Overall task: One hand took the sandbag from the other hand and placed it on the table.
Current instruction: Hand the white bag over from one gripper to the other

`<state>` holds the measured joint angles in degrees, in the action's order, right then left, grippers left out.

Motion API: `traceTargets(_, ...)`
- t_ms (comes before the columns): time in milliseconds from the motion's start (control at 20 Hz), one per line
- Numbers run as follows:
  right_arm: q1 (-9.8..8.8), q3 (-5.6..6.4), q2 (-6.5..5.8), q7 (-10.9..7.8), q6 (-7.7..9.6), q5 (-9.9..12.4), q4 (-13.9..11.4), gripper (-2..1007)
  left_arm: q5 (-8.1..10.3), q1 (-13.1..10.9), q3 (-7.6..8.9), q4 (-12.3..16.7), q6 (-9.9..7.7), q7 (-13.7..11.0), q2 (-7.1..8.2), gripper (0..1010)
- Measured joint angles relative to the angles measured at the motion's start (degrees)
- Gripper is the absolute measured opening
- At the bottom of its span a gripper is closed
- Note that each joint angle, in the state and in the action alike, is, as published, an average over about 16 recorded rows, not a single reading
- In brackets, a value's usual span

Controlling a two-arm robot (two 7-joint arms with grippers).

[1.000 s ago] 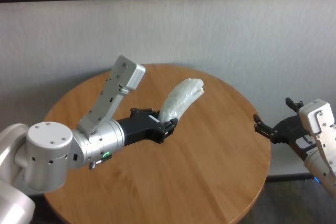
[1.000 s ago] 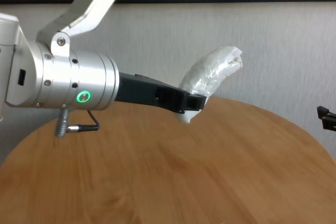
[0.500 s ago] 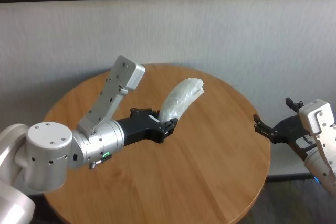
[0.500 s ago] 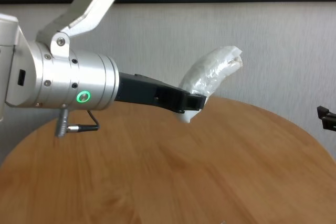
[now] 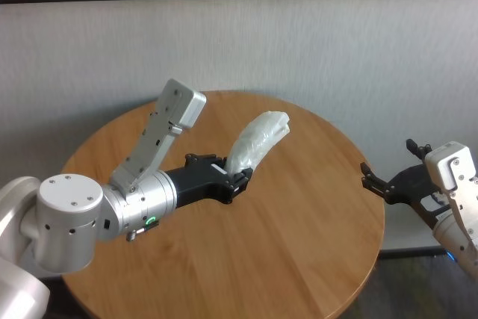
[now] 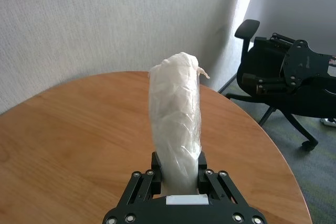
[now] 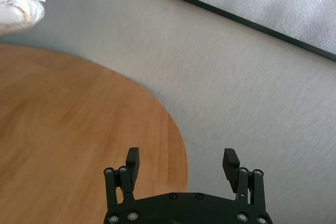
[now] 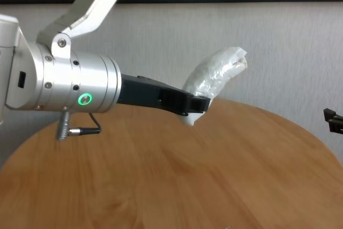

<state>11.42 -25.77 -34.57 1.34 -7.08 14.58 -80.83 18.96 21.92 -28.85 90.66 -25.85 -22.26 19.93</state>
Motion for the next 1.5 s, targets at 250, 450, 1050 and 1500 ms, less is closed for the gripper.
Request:
traceTargets(250, -0.15, 0.46, 0.30, -0.74, -0.73, 0.21, 0.14, 1001, 0.00, -0.02, 0.02, -0.02, 0.03, 0.00, 0.00, 390)
traceTargets(450, -0.32, 1.10, 0.69, -1.85, -1.63, 0.73, 0.24, 1001, 0.00, -0.03, 0.03, -0.03, 0.04, 0.00, 0.00, 390)
traceTargets(1050, -0.67, 3.75, 2.48, -7.30, -3.00, 4.82, -0.03, 1001, 0.00, -0.04, 0.05, -0.06, 0.05, 0.00, 0.00, 390)
traceTargets(1500, -1.32, 5.73, 4.04, -13.04, 0.65, 11.50, -2.01, 1001, 0.00, -0.04, 0.05, -0.06, 0.05, 0.00, 0.00, 390)
